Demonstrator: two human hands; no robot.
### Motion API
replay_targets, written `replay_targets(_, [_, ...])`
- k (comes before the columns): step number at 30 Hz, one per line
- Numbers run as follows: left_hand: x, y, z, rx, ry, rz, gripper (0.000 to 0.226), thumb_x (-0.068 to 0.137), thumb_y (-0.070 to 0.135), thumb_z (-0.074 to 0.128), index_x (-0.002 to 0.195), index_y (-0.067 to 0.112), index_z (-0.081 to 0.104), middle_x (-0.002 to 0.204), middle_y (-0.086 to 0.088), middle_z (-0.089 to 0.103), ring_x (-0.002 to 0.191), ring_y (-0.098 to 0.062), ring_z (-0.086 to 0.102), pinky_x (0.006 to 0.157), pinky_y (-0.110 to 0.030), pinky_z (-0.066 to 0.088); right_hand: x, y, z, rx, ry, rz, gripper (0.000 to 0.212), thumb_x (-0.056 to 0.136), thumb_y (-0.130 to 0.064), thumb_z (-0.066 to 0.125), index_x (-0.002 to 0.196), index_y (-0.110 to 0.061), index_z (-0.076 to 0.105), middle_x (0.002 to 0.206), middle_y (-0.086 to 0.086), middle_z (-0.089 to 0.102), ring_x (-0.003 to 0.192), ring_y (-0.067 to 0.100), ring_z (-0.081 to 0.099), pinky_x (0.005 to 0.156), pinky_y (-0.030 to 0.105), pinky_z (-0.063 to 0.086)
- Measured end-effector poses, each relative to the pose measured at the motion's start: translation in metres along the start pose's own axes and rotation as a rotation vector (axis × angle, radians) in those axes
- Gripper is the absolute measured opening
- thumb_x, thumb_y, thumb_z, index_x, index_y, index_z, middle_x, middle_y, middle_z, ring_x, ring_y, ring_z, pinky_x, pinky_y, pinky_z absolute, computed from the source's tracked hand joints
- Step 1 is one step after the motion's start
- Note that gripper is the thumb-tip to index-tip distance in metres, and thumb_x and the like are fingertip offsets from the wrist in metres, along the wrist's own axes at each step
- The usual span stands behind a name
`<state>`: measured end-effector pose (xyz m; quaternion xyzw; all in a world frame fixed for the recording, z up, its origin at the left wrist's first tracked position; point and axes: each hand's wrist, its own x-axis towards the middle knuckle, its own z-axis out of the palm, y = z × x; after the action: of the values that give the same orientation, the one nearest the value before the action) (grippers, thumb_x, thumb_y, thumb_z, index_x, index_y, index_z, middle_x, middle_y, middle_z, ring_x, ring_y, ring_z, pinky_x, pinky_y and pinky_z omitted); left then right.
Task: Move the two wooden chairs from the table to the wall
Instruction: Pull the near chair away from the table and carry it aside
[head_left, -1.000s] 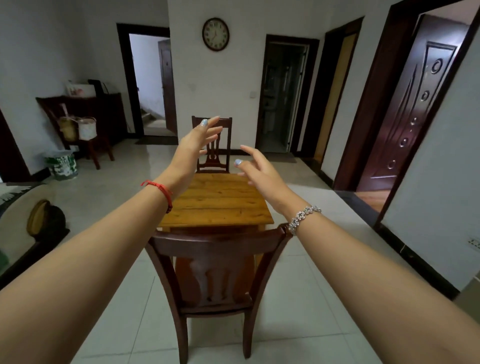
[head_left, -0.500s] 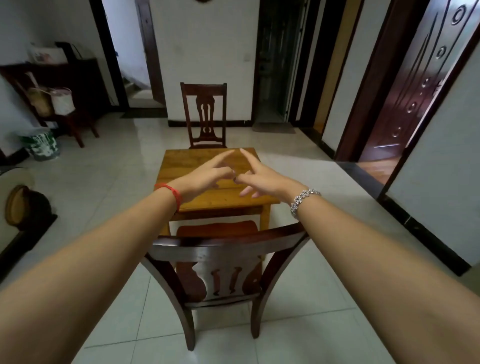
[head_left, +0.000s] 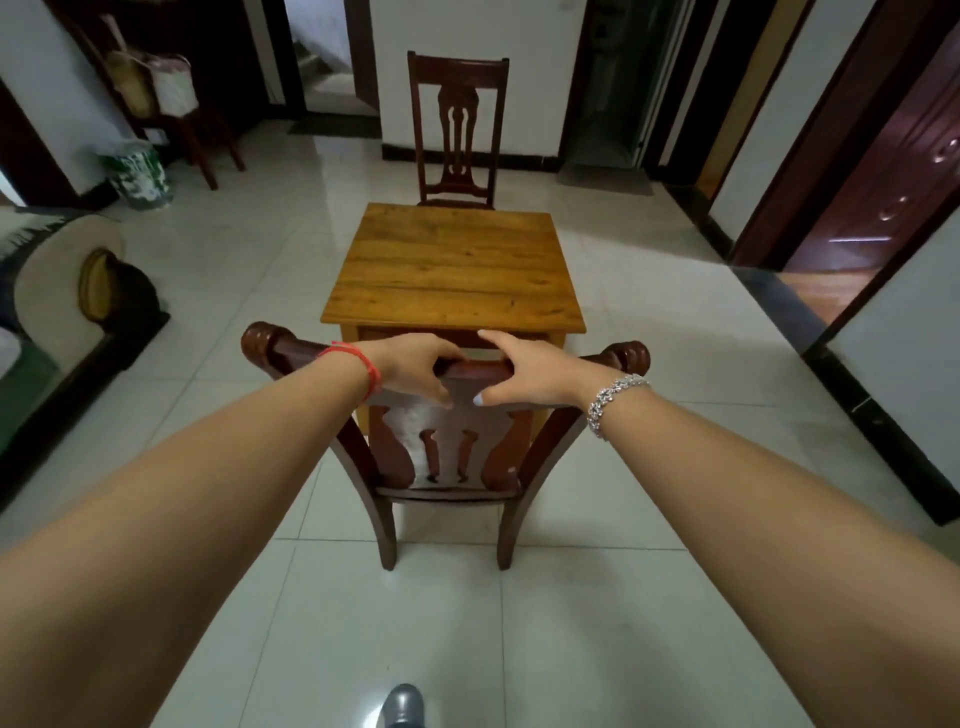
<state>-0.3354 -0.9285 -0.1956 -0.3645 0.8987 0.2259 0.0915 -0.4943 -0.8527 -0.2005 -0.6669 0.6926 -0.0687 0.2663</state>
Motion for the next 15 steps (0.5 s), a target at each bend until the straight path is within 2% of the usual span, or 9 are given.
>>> replay_targets(2, [0.001,-0.002,0.006,0.075,0.055,-0.003,0.042,0.078,0.019,0.065,0.119,0.014,0.055,0.108,-0.006,0.061,0.091,-0.023,0.055,0.078,-0.034,0.044,0.000,-0.001,0.001,-0.078,0.012,-0.018,0.085,0.077,-0.041,0.065,0.145,-0.026,0.015,0.139,0.008,0.046,0.124,0.028,0.044,0.104,0.043,0.036])
replay_targets(6, [-0.001,-0.015,0.007,0.252,0.140,-0.048,0.029,0.076,0.022,0.063,0.104,0.021,0.056,0.086,0.001,0.055,0.080,-0.020,0.052,0.068,-0.034,0.045,0.001,-0.002,0.000,-0.252,0.021,-0.047,0.075,0.079,-0.035,0.064,0.142,-0.022,0.026,0.136,0.006,0.050,0.123,0.027,0.046,0.100,0.040,0.036])
replay_targets(9, [0.001,-0.029,0.003,0.293,0.134,-0.097,0.025,0.074,0.027,0.067,0.097,0.019,0.060,0.089,-0.003,0.062,0.077,-0.020,0.052,0.065,-0.031,0.044,0.004,0.001,0.000,-0.319,0.044,-0.081,0.056,0.079,-0.028,0.065,0.130,-0.019,0.044,0.123,0.005,0.058,0.113,0.027,0.053,0.085,0.035,0.039])
replay_targets(11, [0.002,-0.036,0.000,0.314,0.072,-0.132,0.027,0.072,0.027,0.070,0.096,0.018,0.062,0.089,-0.004,0.064,0.077,-0.021,0.055,0.067,-0.033,0.047,0.006,0.003,0.000,-0.322,0.055,-0.089,0.047,0.079,-0.022,0.065,0.124,-0.017,0.050,0.117,0.006,0.061,0.105,0.027,0.056,0.078,0.033,0.044])
replay_targets(13, [0.001,-0.040,-0.003,0.331,0.018,-0.127,0.029,0.071,0.022,0.070,0.098,0.018,0.061,0.087,-0.003,0.062,0.077,-0.021,0.056,0.070,-0.033,0.049,0.010,0.004,-0.002,-0.322,0.044,-0.078,0.048,0.079,-0.019,0.066,0.124,-0.017,0.051,0.118,0.007,0.060,0.103,0.027,0.057,0.082,0.039,0.051])
replay_targets(15, [0.003,-0.043,-0.003,0.324,0.005,-0.099,0.031,0.071,0.018,0.070,0.101,0.018,0.062,0.085,-0.002,0.061,0.076,-0.020,0.055,0.066,-0.030,0.046,0.016,0.004,-0.004,-0.350,0.001,-0.049,0.054,0.077,-0.020,0.068,0.128,-0.017,0.049,0.120,0.005,0.059,0.104,0.026,0.056,0.083,0.040,0.052])
